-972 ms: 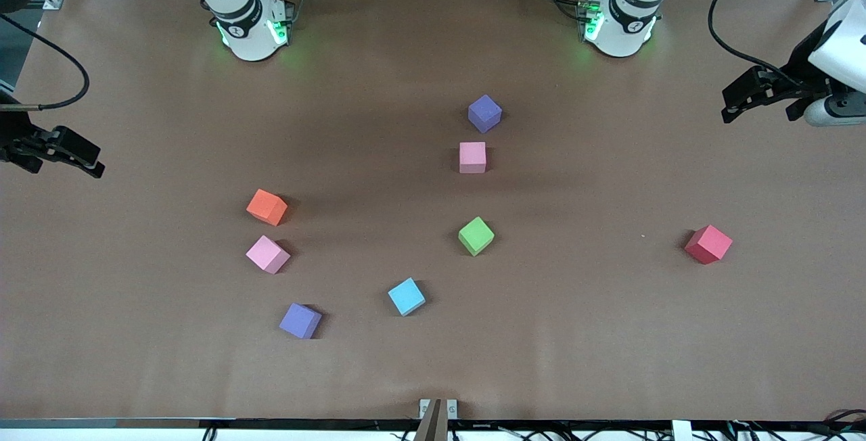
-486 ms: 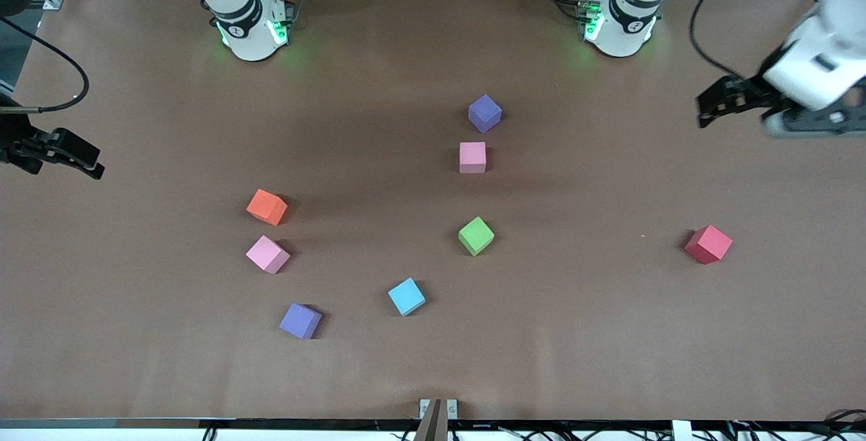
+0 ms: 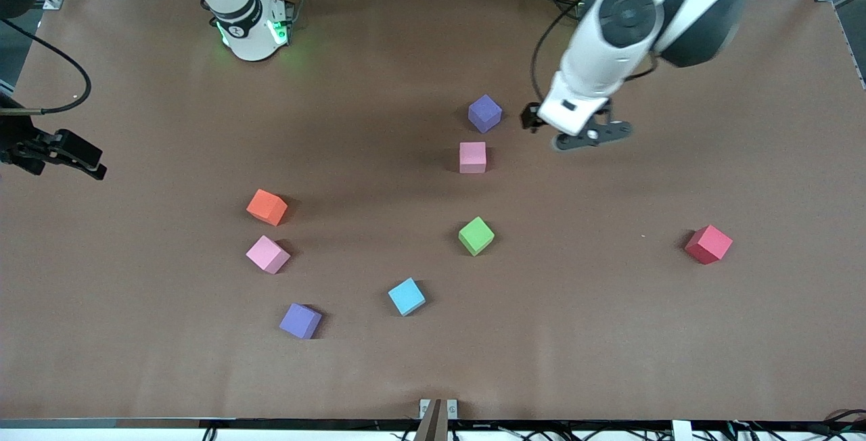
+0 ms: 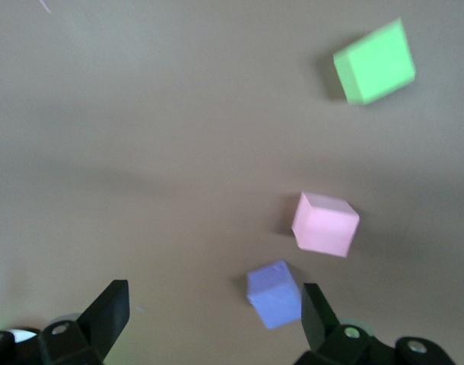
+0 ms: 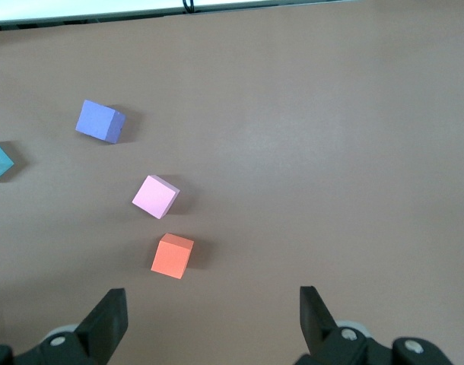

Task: Arrange blocks into number 1
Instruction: 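Move the left gripper to the purple cube while the right gripper reaches out, then grasp the purple cube with the left gripper while the right gripper reaches another purple cube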

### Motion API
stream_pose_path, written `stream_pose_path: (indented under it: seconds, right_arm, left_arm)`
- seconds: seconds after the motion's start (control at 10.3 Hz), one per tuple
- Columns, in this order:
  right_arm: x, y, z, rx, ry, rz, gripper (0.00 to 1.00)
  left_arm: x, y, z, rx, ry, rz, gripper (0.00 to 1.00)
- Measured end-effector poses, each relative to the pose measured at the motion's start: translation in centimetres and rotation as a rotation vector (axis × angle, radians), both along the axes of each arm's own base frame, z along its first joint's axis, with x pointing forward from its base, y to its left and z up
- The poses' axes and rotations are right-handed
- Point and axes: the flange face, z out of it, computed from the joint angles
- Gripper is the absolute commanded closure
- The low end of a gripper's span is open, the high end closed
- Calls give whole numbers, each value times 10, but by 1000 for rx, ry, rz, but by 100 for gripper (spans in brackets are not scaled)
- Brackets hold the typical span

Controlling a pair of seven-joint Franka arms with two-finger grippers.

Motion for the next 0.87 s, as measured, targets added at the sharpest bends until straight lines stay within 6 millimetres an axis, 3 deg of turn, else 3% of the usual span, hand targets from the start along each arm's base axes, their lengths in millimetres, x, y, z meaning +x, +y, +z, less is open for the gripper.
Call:
stream_pose_path:
  seconds: [0.19, 0.39, 0.68, 0.87]
  right_arm:
    - [13, 14, -19, 48, 8, 14, 0]
    - [36, 27, -58, 92, 21, 17, 0]
    - [81, 58, -135, 114, -18, -37, 0]
    - [96, 78, -176, 109, -20, -145, 0]
  left_arm:
    - [-51, -30, -61, 1, -22, 63, 0]
    - [-90, -35, -109, -6, -34, 116, 0]
    - [-103, -37, -138, -19, -19, 204, 0]
    - [-113, -49, -153, -35, -4, 259, 0]
